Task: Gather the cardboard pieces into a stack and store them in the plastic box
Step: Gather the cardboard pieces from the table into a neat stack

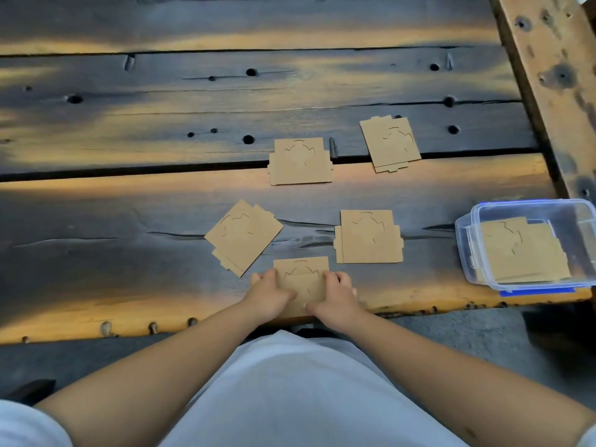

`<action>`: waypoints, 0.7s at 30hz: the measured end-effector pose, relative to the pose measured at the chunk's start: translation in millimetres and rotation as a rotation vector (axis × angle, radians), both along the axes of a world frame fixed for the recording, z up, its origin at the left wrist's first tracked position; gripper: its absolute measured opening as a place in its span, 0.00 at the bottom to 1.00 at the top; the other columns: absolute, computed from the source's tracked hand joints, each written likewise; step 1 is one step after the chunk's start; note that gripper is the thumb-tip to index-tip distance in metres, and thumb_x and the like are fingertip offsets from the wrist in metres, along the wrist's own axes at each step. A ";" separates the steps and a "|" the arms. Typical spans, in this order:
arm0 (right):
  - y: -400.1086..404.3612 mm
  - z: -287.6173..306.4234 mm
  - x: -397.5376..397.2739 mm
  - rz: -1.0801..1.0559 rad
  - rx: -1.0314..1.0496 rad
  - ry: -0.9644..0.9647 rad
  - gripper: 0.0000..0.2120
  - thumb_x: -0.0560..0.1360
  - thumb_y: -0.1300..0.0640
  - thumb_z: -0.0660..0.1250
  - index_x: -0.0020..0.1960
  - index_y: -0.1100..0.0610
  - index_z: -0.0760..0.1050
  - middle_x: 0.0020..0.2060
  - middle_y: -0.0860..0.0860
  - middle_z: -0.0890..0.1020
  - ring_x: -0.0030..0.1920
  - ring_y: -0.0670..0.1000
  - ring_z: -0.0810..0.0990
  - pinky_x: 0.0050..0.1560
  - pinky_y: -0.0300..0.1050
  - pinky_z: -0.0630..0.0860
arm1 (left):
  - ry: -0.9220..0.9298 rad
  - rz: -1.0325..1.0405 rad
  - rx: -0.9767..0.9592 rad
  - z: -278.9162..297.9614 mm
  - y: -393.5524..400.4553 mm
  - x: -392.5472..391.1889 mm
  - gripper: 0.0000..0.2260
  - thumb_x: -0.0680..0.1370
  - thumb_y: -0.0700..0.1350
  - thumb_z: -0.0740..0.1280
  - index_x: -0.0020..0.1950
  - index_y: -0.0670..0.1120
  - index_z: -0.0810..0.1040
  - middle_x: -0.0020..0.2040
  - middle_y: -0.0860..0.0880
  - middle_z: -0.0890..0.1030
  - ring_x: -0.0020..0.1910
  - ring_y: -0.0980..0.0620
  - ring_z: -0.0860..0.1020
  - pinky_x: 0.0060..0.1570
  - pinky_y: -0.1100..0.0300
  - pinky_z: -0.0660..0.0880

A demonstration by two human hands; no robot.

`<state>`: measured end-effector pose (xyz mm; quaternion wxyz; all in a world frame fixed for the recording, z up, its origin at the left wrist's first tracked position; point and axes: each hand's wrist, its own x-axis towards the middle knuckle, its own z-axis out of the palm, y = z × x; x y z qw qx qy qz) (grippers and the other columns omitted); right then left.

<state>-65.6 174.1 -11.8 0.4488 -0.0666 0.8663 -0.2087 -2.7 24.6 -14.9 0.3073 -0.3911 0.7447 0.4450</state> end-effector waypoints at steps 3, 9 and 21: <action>0.4 -0.4 -7.2 -0.142 -0.025 -0.019 0.38 0.70 0.46 0.72 0.74 0.53 0.59 0.68 0.52 0.62 0.67 0.58 0.65 0.66 0.50 0.66 | 0.002 0.124 0.030 1.2 -1.2 -3.2 0.24 0.74 0.50 0.65 0.69 0.49 0.65 0.58 0.48 0.63 0.43 0.56 0.69 0.46 0.58 0.66; 5.5 -0.8 -18.8 -0.293 -0.082 -0.021 0.33 0.71 0.52 0.74 0.71 0.54 0.64 0.63 0.54 0.69 0.61 0.56 0.73 0.63 0.55 0.73 | 0.001 0.230 0.126 1.2 -7.9 -2.7 0.21 0.75 0.49 0.66 0.66 0.46 0.68 0.60 0.49 0.73 0.55 0.49 0.71 0.51 0.56 0.68; 2.2 9.9 -32.4 -0.330 -0.109 0.152 0.17 0.75 0.56 0.69 0.62 0.50 0.72 0.58 0.50 0.77 0.50 0.48 0.73 0.47 0.42 0.69 | 0.118 0.260 0.171 11.4 -20.7 -7.1 0.05 0.76 0.46 0.64 0.50 0.48 0.72 0.49 0.50 0.77 0.46 0.54 0.73 0.41 0.59 0.70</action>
